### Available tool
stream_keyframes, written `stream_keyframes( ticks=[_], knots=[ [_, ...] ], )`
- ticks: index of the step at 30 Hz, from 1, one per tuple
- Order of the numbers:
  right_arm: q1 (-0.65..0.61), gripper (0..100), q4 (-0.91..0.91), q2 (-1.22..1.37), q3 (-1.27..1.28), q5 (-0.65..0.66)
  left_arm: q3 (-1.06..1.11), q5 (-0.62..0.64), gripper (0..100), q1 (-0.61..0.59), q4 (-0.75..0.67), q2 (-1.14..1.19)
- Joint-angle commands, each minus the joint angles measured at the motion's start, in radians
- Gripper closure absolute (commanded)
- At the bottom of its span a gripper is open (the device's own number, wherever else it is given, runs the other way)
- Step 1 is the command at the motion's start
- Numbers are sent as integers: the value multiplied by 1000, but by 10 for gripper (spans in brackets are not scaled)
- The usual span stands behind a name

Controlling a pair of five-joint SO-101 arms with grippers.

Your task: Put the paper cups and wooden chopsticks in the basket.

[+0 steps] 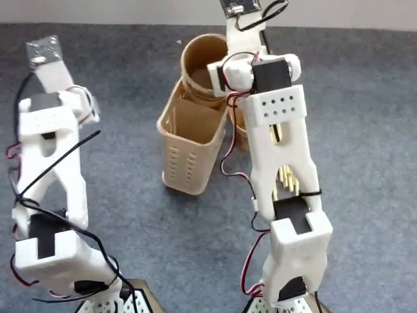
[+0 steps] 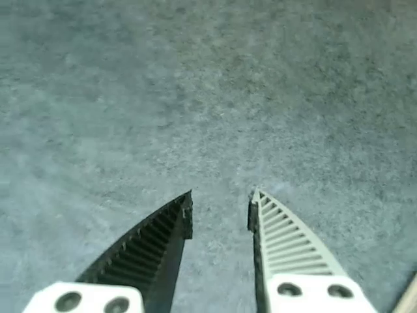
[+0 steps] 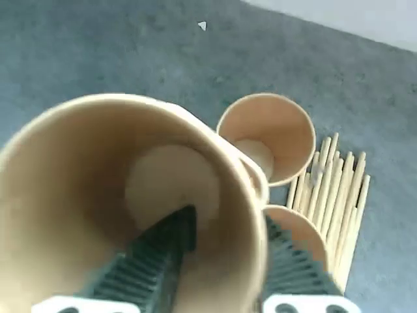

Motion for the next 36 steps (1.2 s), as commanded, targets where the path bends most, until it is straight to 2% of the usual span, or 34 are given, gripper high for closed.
stream_keyframes(
  ticks=[1, 4, 9, 11, 16, 20, 31, 33, 36],
  knots=[
    [5, 675, 36, -1, -173, -25, 91, 12, 829, 28, -160, -13],
    [4, 622, 124, -1, -303, -25, 111, 12, 829, 45, -172, -8],
    [-8, 619, 251, -1, -509, -25, 114, 12, 832, 59, -172, -5],
    [39, 619, 251, 5, -524, -31, 122, 12, 832, 56, -173, -5],
    [153, 619, 248, 41, -260, -32, 130, 12, 832, 56, -176, -7],
    [147, 619, 242, 97, -54, -57, 127, 12, 832, 59, -176, -7],
    [185, 623, 180, 341, 5, -60, 131, 12, 831, 56, -176, -7],
    [200, 675, 180, 354, 5, -60, 131, 12, 831, 56, -176, -7],
    [228, 890, 180, 340, -5, -60, 131, 11, 831, 58, -176, -7]
  ],
)
